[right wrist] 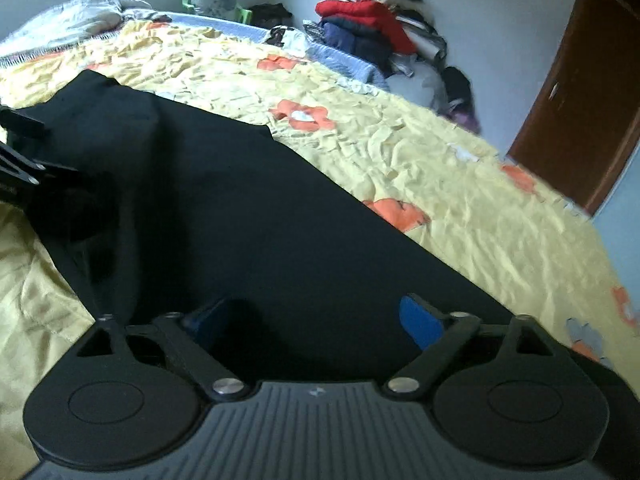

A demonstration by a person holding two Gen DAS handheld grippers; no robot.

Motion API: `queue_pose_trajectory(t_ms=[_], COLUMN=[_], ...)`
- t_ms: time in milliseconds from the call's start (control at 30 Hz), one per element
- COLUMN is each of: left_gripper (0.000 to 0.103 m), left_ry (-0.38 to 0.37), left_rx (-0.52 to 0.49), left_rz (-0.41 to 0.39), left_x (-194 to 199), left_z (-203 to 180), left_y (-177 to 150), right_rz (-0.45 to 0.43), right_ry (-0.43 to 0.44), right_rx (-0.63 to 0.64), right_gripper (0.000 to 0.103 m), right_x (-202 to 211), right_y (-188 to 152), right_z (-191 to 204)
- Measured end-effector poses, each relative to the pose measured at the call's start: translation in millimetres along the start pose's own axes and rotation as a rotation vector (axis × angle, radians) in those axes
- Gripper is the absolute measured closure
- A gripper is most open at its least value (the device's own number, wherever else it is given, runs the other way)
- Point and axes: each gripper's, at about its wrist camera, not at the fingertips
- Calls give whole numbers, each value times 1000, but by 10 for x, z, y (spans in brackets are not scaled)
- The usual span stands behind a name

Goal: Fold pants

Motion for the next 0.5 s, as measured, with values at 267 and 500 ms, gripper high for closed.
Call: queue_pose_trajectory(t_ms=[267, 500], left_gripper=[9, 8], left_ry=[236, 361], left_rx=[39, 222], left_rz=[-80, -57], left_x=[94, 203], left_z=[259, 851], left_y=[31, 5], right_rz=[-191, -363], right_ry=[123, 269], right_rx=[12, 312], right_gripper=[6, 37], right_x=[392, 395], right_y=[218, 462], right_z=[-98, 885])
Point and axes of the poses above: each gripper's, at about its wrist camera, not at the fingertips, and x roughly against the way its jaws point, z to its left, y to its top, and after that the axes turned 1 degree about -y, right-handed
